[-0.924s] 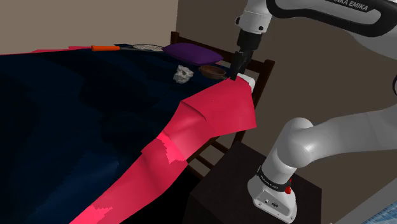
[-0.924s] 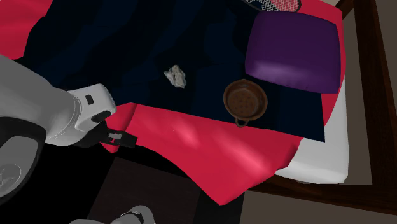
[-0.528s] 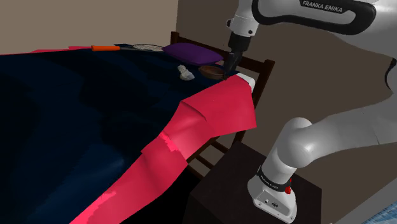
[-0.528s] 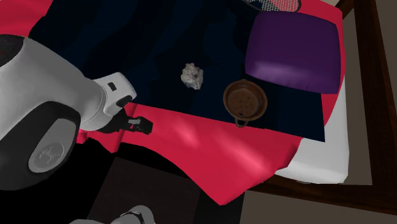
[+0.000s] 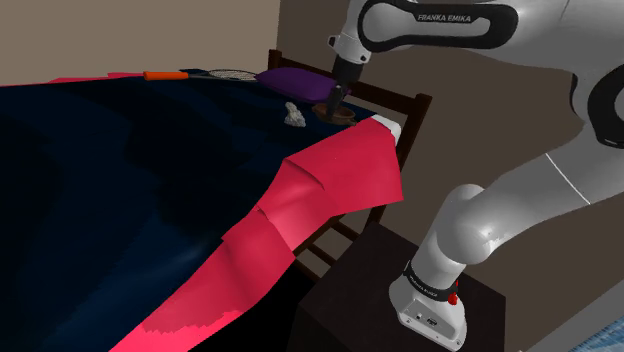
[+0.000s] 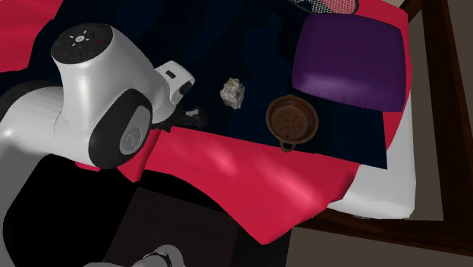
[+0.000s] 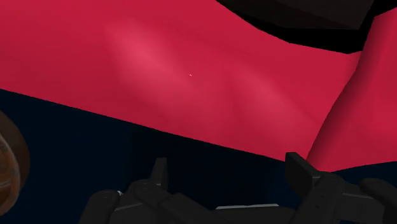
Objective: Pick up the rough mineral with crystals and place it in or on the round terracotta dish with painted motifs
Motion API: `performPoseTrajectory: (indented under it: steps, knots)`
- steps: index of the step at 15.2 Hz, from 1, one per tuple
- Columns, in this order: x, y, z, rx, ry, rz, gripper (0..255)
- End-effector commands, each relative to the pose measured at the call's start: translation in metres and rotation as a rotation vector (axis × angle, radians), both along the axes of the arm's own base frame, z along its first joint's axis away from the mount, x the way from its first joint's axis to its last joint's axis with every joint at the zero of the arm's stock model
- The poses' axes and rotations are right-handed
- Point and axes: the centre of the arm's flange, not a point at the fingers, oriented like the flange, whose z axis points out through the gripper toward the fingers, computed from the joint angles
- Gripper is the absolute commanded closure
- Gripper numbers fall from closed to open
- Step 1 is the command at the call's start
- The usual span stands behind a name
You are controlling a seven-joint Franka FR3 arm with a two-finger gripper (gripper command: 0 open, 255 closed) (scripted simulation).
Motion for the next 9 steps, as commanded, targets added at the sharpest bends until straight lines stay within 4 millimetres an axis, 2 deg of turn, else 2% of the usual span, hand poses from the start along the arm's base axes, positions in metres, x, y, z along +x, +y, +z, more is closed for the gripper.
performPoseTrajectory:
  steps: [1, 9]
  knots:
    - [0.024, -0.005, -0.004, -0.004, -0.020, 0.045, 0]
    - [0.116, -0.014, -0.023, -0.016, -0.090, 0.214, 0]
